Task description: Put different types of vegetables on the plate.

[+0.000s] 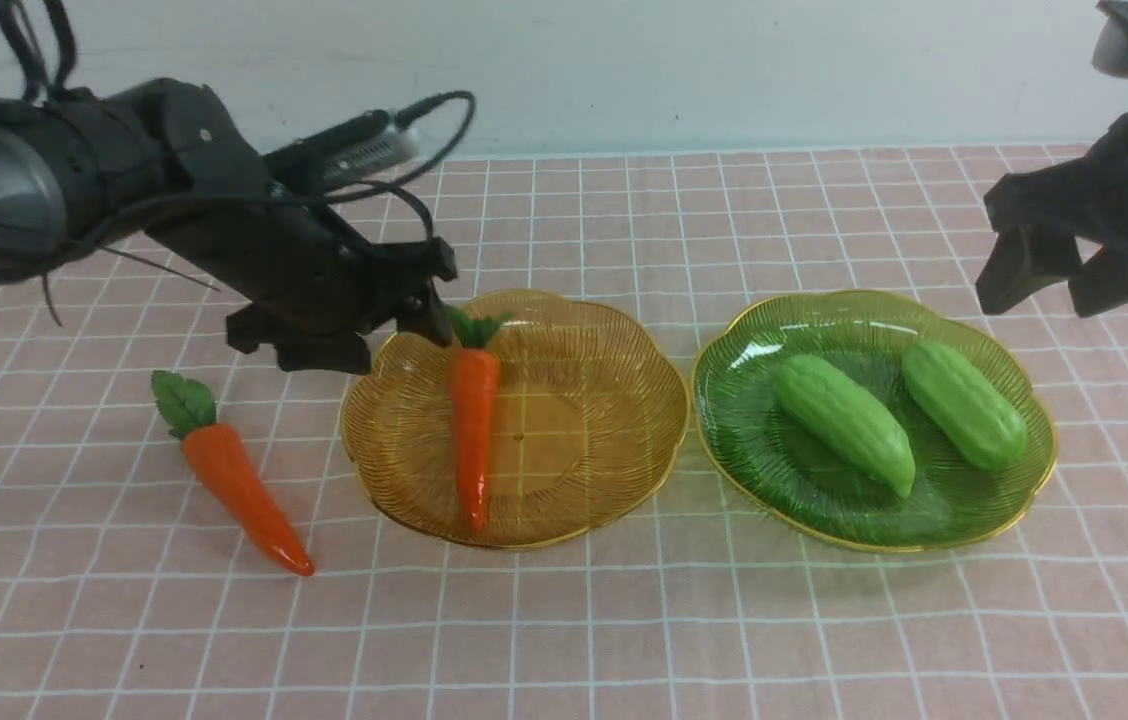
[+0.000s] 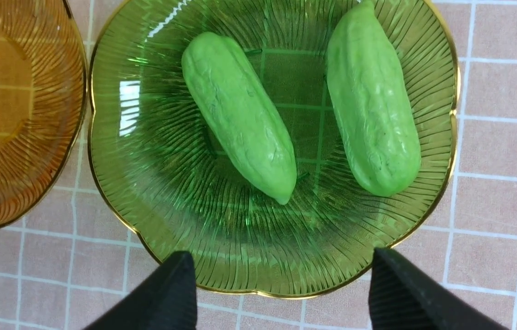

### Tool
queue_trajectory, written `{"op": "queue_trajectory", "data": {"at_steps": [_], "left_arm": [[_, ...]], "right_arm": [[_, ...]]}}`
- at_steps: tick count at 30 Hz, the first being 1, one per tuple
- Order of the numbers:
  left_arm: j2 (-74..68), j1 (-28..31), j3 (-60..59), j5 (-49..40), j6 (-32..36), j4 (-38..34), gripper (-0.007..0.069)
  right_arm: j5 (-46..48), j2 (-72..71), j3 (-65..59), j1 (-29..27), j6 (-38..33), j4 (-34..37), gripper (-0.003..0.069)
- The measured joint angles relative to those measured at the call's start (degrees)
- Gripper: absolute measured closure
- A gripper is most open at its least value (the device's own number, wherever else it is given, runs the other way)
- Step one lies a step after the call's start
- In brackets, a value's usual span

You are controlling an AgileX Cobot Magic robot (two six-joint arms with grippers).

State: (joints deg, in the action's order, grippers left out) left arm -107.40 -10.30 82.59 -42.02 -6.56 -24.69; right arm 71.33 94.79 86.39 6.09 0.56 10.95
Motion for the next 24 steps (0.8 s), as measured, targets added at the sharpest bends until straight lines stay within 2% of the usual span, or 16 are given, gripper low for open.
{"op": "queue_trajectory", "data": {"at_steps": [2, 6, 9, 11, 12, 14, 18, 20, 24], "left_arm": [[1.2, 3.0, 0.5, -2.5, -0.4, 1.1, 0.0069], [2.6, 6.8, 0.8, -9.8, -3.3, 6.3, 0.0054], [2.1, 7.6, -0.8, -13.6, -10.5, 15.5, 0.0062], [0.9, 7.6, -2.3, -13.5, -17.0, 20.7, 0.0064], [0.7, 7.6, -2.5, -13.5, -17.7, 21.2, 0.0065], [-2.6, 7.6, -3.8, -12.8, -26.6, 26.5, 0.0071], [-5.1, 7.6, -3.9, -9.9, -29.3, 27.6, 0.0073], [-5.9, 7.5, -3.9, -8.0, -28.8, 27.6, 0.0105], [-6.3, 7.5, -3.9, -4.7, -26.3, 26.4, 0.0286]], "right_arm": [[0.0, 0.0, -0.7, 0.0, 0.0, -0.2, 0.0202], [0.0, 0.0, -1.7, 0.0, 0.0, -0.4, 0.0204], [0.0, 0.0, -2.6, 0.0, 0.1, 0.1, 0.0204], [0.0, 0.0, -3.0, 0.0, 0.1, 0.7, 0.0204], [0.0, 0.0, -3.2, 0.0, 0.1, 1.0, 0.0204], [0.0, 0.0, -3.5, 0.0, 0.1, 1.4, 0.0205], [0.0, 0.0, -3.6, 0.0, 0.0, 1.5, 0.0205], [0.0, 0.0, -3.6, 0.0, 0.0, 1.5, 0.0205], [0.0, 0.0, -3.7, 0.0, 0.0, 1.5, 0.0205]]}}
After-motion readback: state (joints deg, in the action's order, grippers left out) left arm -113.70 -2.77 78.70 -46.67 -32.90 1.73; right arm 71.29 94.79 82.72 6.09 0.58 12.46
